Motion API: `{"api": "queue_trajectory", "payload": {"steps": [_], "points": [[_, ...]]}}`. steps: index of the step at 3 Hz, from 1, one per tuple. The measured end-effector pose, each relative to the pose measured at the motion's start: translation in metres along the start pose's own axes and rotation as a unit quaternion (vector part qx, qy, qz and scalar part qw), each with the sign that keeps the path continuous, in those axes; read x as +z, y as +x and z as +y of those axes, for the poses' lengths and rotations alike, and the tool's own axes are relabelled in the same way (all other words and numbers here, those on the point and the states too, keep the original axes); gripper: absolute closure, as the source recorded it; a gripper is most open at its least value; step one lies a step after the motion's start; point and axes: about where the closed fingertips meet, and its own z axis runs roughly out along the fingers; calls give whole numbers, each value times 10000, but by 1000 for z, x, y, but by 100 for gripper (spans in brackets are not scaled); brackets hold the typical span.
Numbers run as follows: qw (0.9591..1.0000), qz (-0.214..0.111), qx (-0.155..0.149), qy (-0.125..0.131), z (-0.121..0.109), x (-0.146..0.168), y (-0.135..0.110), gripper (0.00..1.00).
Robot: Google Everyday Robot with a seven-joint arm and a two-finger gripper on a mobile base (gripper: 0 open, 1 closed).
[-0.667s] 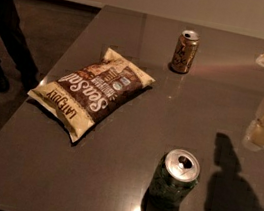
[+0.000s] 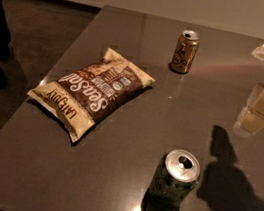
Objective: Move orange can near green can
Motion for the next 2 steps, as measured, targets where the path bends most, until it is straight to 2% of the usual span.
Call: {"api": "queue_trajectory", "payload": {"steps": [1, 2], "points": [[9992, -187, 351, 57, -25, 13, -10, 0], [9956, -369, 845, 166, -53, 31, -11, 0]]}}
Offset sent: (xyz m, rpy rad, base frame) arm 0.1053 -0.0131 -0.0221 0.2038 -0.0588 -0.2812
